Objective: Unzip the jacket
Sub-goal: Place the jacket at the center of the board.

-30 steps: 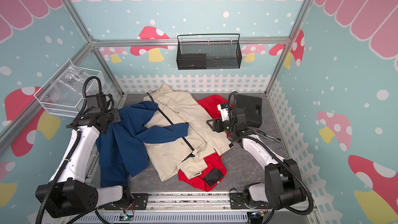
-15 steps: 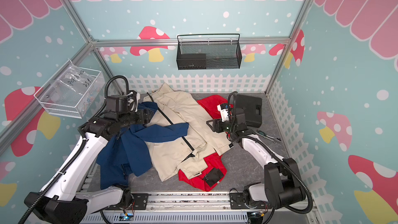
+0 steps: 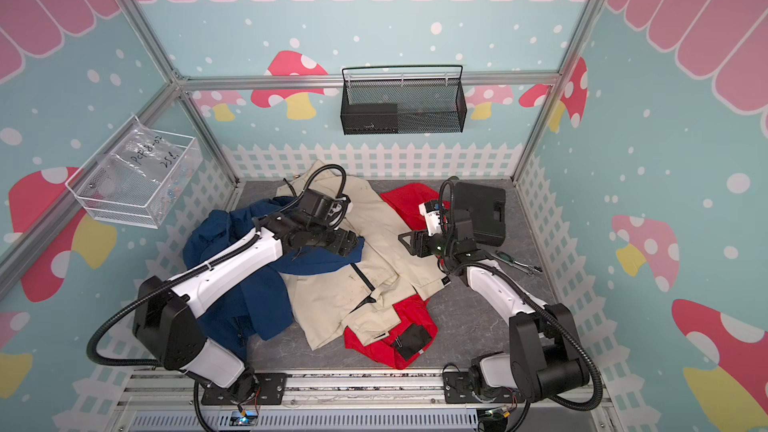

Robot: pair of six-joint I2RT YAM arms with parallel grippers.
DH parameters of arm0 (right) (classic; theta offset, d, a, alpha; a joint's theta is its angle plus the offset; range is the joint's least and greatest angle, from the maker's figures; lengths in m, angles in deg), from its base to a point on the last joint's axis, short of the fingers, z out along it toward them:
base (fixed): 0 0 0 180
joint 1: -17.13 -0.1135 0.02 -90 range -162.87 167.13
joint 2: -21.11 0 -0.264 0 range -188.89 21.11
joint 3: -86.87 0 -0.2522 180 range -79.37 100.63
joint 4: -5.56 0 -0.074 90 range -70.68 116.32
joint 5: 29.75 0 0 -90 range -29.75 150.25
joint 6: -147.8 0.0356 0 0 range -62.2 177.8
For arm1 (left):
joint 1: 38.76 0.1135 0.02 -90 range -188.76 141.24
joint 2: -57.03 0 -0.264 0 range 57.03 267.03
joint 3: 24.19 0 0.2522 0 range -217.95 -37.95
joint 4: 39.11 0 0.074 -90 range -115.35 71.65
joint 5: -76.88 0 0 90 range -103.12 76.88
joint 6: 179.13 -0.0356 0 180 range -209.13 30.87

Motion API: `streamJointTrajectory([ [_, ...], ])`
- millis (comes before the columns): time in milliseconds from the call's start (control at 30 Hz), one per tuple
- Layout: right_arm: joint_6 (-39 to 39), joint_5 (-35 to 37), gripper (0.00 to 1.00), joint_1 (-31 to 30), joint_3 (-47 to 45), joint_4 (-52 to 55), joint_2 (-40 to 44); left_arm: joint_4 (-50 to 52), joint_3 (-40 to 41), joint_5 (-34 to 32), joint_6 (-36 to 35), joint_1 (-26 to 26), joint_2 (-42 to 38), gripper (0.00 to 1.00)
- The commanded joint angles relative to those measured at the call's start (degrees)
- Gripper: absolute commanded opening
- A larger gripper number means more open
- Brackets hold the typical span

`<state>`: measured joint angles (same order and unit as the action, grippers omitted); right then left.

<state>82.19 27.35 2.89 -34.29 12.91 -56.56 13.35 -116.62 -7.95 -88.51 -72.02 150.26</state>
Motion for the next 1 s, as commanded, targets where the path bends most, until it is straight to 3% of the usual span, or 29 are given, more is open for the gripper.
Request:
streamJointTrajectory([
  [0,-1.4,0.4,0.64,0.3,-0.9,-0.1,1.3,0.4,-3.8,-0.4,-7.0,-1.4,2.8,0.83],
  [200,-1.9,0.4,0.65,0.3,-0.8,0.1,1.4,2.0,-6.8,-7.6,-6.0,-1.5,9.4,0.80],
  [333,-2.2,0.6,0.66,0.4,-0.6,0.3,1.3,6.5,-9.3,-10.1,-5.4,-1.1,11.9,0.67],
  [400,-2.3,0.9,0.67,0.4,-0.4,0.4,1.2,7.7,-8.6,-10.4,-5.6,-0.9,11.9,0.51],
  [467,-2.2,1.1,0.67,0.4,0.0,0.4,0.7,9.1,-7.1,-11.7,-5.2,-0.1,11.2,0.23],
  [567,-2.1,1.2,0.67,0.4,0.7,0.4,0.0,11.0,-3.5,-12.1,-4.5,2.7,8.6,0.04],
  [733,-2.1,1.8,0.67,0.4,2.6,0.4,-2.0,11.8,2.6,-18.8,-2.3,13.9,2.6,0.00],
  [833,-3.0,3.0,0.66,0.4,5.1,1.1,-4.5,12.0,1.1,-22.6,-0.1,21.1,1.2,0.00],
  [967,-5.7,4.2,0.66,0.4,11.6,4.2,-10.4,12.0,-2.6,-22.3,0.9,29.4,2.3,0.00],
])
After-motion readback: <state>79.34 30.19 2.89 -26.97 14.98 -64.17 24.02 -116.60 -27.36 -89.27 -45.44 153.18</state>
